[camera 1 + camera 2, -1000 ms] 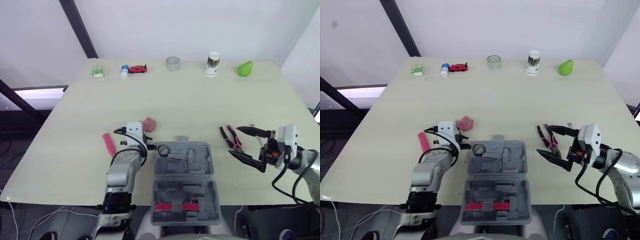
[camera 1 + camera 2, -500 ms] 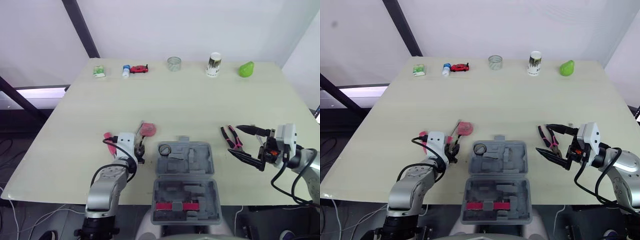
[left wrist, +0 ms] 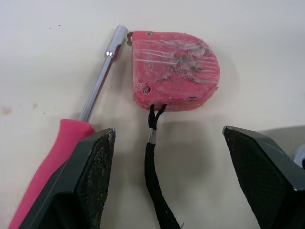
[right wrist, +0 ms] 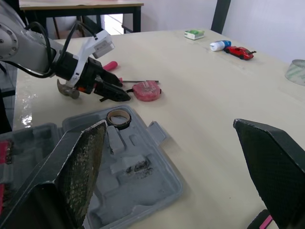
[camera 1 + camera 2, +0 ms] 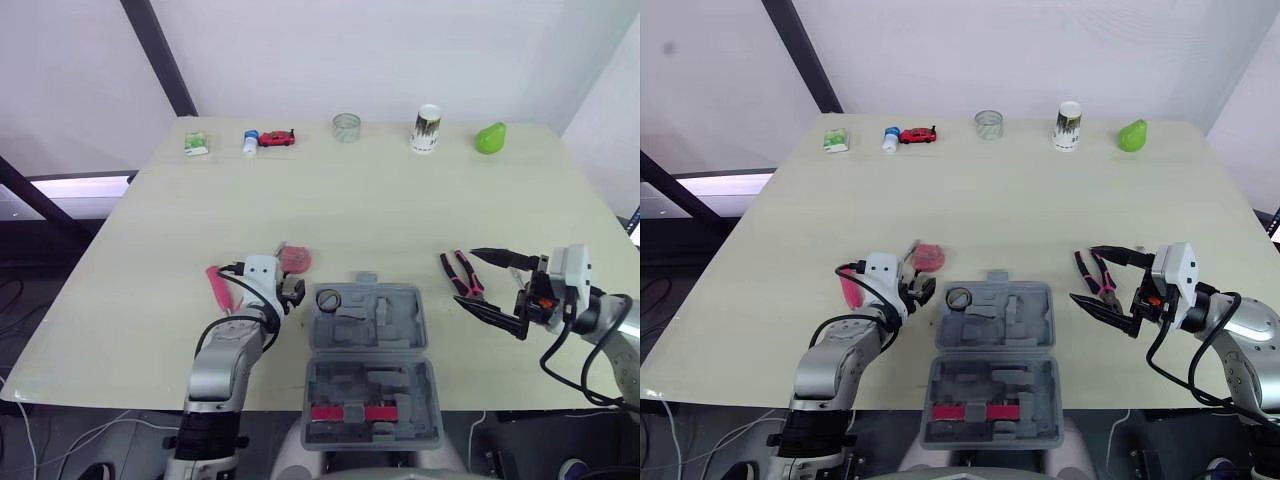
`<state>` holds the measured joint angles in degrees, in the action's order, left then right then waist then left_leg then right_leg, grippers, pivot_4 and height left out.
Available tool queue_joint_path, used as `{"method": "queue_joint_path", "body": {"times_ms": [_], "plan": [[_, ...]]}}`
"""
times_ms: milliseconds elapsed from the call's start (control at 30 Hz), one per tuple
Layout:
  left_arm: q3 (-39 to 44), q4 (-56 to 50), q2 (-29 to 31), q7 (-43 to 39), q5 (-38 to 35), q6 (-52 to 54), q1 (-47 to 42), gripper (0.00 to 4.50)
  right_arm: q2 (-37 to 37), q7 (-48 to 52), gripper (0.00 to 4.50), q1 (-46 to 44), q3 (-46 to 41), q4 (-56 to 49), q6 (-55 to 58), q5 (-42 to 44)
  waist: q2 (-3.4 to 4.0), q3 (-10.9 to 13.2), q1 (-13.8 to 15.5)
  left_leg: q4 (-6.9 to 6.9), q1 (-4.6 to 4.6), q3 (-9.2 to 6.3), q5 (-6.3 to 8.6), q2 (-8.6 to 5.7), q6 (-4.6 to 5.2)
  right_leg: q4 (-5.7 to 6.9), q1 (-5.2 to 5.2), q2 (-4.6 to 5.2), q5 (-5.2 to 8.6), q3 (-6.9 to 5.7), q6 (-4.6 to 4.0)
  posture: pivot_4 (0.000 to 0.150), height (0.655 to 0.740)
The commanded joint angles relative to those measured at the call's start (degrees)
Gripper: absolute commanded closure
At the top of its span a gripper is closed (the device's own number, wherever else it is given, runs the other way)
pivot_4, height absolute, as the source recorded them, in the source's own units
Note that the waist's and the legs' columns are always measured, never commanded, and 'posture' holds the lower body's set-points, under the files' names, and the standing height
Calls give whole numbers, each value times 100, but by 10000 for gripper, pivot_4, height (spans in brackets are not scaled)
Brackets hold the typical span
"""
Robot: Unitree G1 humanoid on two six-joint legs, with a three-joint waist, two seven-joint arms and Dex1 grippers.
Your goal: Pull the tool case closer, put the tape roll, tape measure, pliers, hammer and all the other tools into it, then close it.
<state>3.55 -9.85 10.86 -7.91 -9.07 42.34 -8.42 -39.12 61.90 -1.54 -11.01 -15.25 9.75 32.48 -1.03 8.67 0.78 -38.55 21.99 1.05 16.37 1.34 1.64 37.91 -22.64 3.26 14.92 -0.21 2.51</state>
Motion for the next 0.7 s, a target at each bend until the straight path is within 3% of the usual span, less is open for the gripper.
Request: {"method": "queue_joint_path", "body": {"times_ms": [33, 200, 267, 700], "plan": [[-23, 109, -55, -72, -25, -263, -106, 12848, -28, -40, 0, -23, -69, -194, -52, 29, 0, 0, 3, 0, 0, 0, 0, 0, 0, 0, 0, 0, 0, 0, 0, 1500, 7400], [-32, 266, -85, -55, 31, -403, -144, 32398, -6, -42, 0, -2, -72, -220, -61, 31, 0, 0, 6, 0, 1, 0, 0, -1, 0, -1, 1, 1, 0, 0, 0, 1500, 7400], [-25, 292, -83, -59, 31, -440, -138, 44045, -7, -27, 0, 5, -75, -220, -63, 40, 0, 0, 5, 0, 0, 0, 0, -1, 0, 0, 0, 1, 0, 0, 0, 1500, 7400], [-160, 121, 130, -288, 122, -621, 145, 44045, -153, 445, 0, 52, -119, -217, 51, 339, 1, 0, -7, 0, 0, -1, 0, 0, 0, 0, 0, 1, 0, 0, 0, 1500, 7400]]}}
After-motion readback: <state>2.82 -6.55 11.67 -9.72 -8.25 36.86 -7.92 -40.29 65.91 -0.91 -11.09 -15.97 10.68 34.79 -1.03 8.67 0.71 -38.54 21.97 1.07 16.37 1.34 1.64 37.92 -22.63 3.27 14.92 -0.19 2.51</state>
